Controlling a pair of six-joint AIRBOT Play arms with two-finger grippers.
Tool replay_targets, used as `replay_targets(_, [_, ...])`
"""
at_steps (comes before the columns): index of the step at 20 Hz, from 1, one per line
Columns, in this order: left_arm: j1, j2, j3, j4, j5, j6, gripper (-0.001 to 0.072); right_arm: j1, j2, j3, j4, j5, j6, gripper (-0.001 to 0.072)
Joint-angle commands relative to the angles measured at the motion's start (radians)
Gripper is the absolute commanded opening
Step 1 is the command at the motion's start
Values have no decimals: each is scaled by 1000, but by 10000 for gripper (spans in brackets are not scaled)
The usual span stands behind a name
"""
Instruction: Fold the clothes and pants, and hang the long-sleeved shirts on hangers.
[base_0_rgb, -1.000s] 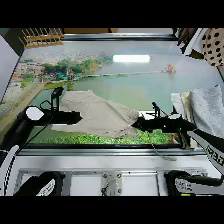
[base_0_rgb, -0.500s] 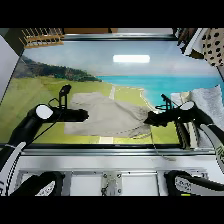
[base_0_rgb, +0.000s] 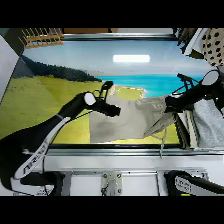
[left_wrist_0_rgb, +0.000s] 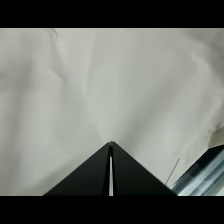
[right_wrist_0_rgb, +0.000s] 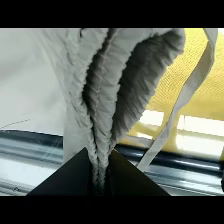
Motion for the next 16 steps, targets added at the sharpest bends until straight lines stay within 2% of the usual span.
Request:
replay_targets(1, [-103,-179,180,0,3,0,3,60,2,134,-30,117,49,15])
replay_targets(8, [-185,-376,400,1,-100,-16,3,205,2,225,-31,159,90,15])
replay_targets(11, [-183,-399,416,2,-116,-56,3,240,1,249,-31,161,92,15])
replay_targets(16, [-162,-378,416,4,-121,-71,3,284,1,286,-31,161,109,15])
